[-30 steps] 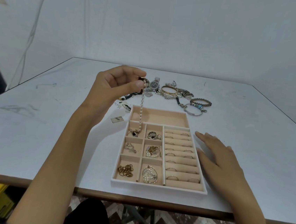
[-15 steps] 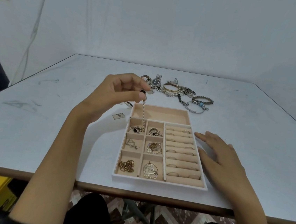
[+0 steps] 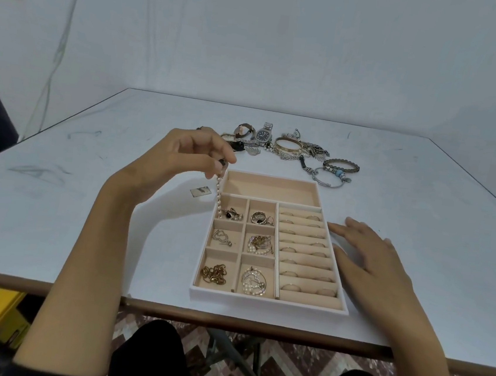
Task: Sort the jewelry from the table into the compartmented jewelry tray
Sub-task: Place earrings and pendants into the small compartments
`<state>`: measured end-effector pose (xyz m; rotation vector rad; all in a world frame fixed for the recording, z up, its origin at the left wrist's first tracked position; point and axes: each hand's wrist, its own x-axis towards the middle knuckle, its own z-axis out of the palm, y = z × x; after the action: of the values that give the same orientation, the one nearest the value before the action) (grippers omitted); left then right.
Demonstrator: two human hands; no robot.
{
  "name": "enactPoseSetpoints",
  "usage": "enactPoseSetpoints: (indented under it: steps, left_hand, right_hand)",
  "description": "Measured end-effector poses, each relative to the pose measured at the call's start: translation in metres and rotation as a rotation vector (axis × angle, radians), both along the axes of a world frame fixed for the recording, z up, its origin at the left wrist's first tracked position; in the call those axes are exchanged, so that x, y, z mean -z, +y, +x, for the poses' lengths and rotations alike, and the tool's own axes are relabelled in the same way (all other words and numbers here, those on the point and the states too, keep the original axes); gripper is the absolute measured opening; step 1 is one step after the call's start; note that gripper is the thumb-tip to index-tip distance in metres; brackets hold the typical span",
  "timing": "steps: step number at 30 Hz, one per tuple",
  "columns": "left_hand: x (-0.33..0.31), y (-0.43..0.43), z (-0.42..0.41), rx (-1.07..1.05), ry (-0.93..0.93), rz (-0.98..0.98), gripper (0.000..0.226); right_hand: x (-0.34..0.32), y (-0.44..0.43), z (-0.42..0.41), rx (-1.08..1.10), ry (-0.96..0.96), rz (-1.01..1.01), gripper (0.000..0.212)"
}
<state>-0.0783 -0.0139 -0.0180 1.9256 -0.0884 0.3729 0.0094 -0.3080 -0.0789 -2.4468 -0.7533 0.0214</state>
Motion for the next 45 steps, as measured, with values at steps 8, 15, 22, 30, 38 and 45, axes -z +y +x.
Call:
enactPoseSetpoints:
  steps: [8,15,22,30,38,45]
  left_hand:
    - [0.002,-0.005,0.003,-0.060,0.084,0.052,0.020]
    - [0.009,-0.001,0.009,-0.136,0.127,0.112,0.015]
    - [0.012,-0.003,0.013,-0.176,0.068,0.234,0.011]
    - [0.011,-0.009,0.016,-0.196,-0.015,0.241,0.013]
    - [0.010,-0.012,0.016,-0.177,-0.036,0.249,0.010]
    - [0.011,-0.012,0.016,-0.124,0.030,0.275,0.011]
  right_hand:
    - [-0.002,0.000,-0.002,-0.004,0.003,0.008,0.038]
    - [-0.003,0.000,-0.003,0.000,0.011,0.012,0.036]
    - [-0.003,0.000,-0.003,0.001,0.008,0.001,0.037]
    - [-0.003,0.000,-0.004,0.000,0.011,0.005,0.036]
    - [-0.003,0.000,-0.004,-0.002,0.009,0.007,0.036]
    - [-0.003,0.000,-0.004,-0.003,-0.001,-0.001,0.036]
